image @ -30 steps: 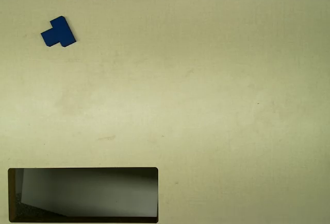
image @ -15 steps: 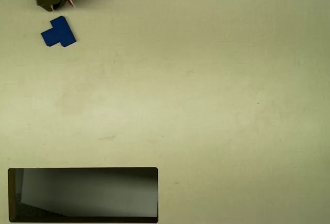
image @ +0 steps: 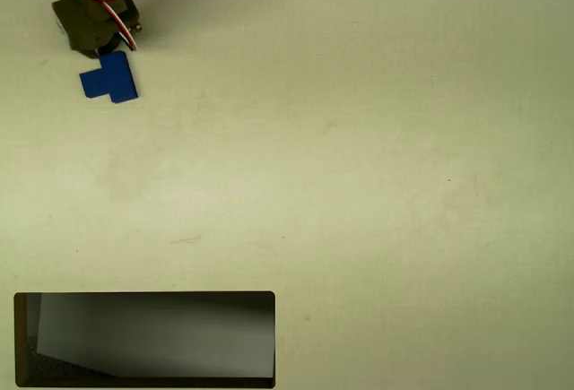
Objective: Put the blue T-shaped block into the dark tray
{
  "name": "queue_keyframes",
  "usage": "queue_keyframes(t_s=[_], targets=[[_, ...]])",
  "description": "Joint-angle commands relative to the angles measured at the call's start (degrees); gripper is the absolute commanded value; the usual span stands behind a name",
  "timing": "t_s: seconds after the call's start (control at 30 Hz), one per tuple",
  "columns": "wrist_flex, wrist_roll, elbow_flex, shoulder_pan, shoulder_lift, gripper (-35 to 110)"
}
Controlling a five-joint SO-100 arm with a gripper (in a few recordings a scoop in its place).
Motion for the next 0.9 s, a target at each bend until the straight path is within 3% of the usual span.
queue_keyframes(t_s=[0.0, 0.57, 0.87], targets=[[-0.8, 3.3, -3.8, -2.3, -2.5, 0], [-4.0, 27.6, -14.6, -22.7, -11.7, 0], [-5.2, 32.2, -23.3, -26.1, -19.1, 0]])
